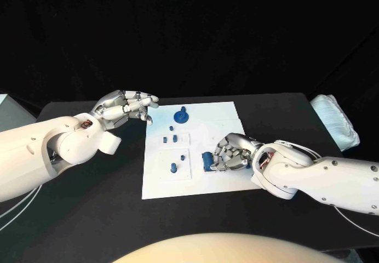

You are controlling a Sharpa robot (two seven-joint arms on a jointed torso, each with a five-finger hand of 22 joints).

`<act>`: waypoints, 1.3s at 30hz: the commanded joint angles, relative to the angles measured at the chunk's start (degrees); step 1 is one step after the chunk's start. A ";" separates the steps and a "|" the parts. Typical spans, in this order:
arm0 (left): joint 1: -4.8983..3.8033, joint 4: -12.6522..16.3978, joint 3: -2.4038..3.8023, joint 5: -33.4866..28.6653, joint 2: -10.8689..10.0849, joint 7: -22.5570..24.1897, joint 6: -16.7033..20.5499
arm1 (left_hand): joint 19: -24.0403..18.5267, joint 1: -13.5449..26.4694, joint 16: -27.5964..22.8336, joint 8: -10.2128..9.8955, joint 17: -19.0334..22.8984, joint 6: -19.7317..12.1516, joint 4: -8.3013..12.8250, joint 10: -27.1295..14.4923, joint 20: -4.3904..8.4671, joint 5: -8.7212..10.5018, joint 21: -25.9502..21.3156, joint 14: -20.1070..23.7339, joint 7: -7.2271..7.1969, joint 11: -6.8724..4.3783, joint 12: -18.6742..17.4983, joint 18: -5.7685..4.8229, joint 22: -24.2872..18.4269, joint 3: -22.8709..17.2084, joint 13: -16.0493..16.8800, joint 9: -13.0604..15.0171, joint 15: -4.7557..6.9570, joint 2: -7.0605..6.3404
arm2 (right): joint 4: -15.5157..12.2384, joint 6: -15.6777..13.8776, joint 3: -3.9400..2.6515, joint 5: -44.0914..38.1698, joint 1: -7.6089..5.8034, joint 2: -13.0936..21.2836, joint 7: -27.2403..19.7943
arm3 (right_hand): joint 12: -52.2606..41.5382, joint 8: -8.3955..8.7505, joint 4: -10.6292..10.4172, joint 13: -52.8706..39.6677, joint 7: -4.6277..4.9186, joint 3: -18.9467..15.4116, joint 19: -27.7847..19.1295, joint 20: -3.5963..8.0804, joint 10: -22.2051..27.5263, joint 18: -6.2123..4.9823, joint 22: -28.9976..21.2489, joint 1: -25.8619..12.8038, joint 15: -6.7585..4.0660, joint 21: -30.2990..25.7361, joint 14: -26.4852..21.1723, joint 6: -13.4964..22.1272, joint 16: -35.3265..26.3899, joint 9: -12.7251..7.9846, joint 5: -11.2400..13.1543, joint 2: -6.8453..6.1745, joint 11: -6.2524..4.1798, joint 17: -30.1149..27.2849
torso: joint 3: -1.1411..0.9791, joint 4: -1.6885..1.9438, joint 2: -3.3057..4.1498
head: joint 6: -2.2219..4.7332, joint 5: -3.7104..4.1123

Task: Assemble the parts on the task board

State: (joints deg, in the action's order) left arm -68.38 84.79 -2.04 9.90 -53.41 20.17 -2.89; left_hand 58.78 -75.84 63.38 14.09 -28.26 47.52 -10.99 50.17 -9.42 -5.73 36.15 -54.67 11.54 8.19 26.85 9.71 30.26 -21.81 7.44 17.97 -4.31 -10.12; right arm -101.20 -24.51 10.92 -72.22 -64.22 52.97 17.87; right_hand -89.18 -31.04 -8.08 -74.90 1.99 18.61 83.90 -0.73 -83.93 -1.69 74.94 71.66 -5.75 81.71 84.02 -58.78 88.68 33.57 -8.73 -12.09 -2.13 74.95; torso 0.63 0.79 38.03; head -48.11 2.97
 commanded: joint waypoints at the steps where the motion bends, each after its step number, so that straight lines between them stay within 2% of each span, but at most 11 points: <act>1: -0.01 0.06 0.02 -0.26 0.00 0.25 -1.21 | 0.47 0.04 -0.11 0.20 -0.06 -0.30 -0.42 -0.29 -0.09 -0.25 -0.16 0.54 0.01 -0.05 0.25 0.78 -0.05 0.04 0.05 -0.05 0.05 0.70 | 0.38 -2.74 -0.06 -3.30 0.10 -0.21 2.13 | -0.39 -0.39 -0.06 -14.87 -0.43 0.27 4.05 0.39 -5.83 -0.09 10.30 0.70 -0.09 0.39 5.28 -0.18 -0.24 0.09 0.23 0.11 -0.24 11.86 | -0.04 -0.05 -0.03 | -0.07 -0.02; 18: -0.01 0.10 0.02 -0.26 -0.03 -0.09 -1.42 | 0.50 0.06 -0.11 0.22 -0.07 -0.30 -0.54 -0.31 -0.10 -0.25 -0.20 0.55 0.01 -0.05 0.28 0.78 -0.08 0.08 0.06 -0.05 0.05 0.78 | 1.03 3.60 -0.04 -1.28 0.29 -0.74 0.83 | 0.09 -0.39 -0.54 -14.61 -0.35 -0.05 3.99 0.43 -5.56 -0.14 10.17 0.38 -0.09 0.12 5.25 -0.07 -0.31 0.13 1.08 -0.49 -0.19 11.74 | 0.01 -0.03 -0.05 | -0.35 0.07; 21: -0.01 0.11 0.02 -0.26 -0.06 -0.13 -1.39 | 0.50 0.06 -0.11 0.22 -0.07 -0.30 -0.54 -0.31 -0.10 -0.25 -0.20 0.55 0.01 -0.05 0.28 0.78 -0.08 0.08 0.06 -0.05 0.05 0.78 | 1.15 4.40 -0.04 -1.48 0.41 -0.83 0.98 | 0.20 -0.39 -0.34 -14.56 -0.33 -0.02 3.97 0.43 -5.50 -0.15 10.14 1.24 -0.08 0.03 5.24 0.07 -0.35 0.16 1.93 -0.76 -0.17 11.69 | 0.00 -0.04 -0.05 | -0.40 0.03; 28: -0.01 0.11 0.02 -0.26 -0.11 -0.21 -1.39 | 0.54 0.03 -0.11 0.23 -0.09 -0.33 -0.76 -0.36 -0.10 -0.25 -0.29 0.58 0.03 -0.04 0.32 0.78 -0.15 0.11 0.08 -0.07 0.04 1.02 | 1.26 3.67 -0.04 -1.63 0.75 -0.91 1.15 | 0.30 -0.38 -0.25 -14.51 -0.29 -0.06 3.96 0.41 -5.44 -0.15 10.15 1.74 -0.05 0.01 5.24 0.11 -0.35 0.17 2.50 -0.89 -0.15 11.69 | -0.03 -0.06 -0.05 | -0.61 -0.11; 39: -0.01 0.06 0.02 -0.26 -0.11 -0.25 -1.37 | 0.58 -0.08 -0.11 0.24 -0.10 -0.35 -0.87 -0.40 -0.10 -0.25 -0.35 0.60 0.03 -0.03 0.35 0.78 -0.20 0.06 0.09 -0.08 0.04 1.25 | 0.83 1.45 -0.04 -1.52 0.84 -0.35 0.37 | 0.06 -0.44 -0.44 -14.64 -0.24 -0.17 3.96 0.41 -5.57 -0.16 10.14 1.75 -0.03 -0.02 5.23 0.02 -0.39 0.20 2.80 -0.84 -0.11 11.63 | -0.03 -0.09 -0.06 | -0.51 -0.05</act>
State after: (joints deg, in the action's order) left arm -68.38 84.79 -2.04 9.88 -53.54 19.67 -3.16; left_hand 58.99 -75.89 63.38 14.08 -28.30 47.52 -11.39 50.17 -9.63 -5.73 36.15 -54.46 11.54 8.19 26.85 9.70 30.11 -21.74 7.48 17.97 -4.10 -9.60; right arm -100.19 -21.87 10.91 -73.51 -63.43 52.49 18.85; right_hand -89.18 -31.27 -8.40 -74.95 1.81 18.60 83.90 -0.73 -83.93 -1.70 74.91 73.16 -5.75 81.71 84.02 -58.97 88.68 33.68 -6.19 -12.82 -2.13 74.92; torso 0.60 0.73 37.97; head -48.69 2.89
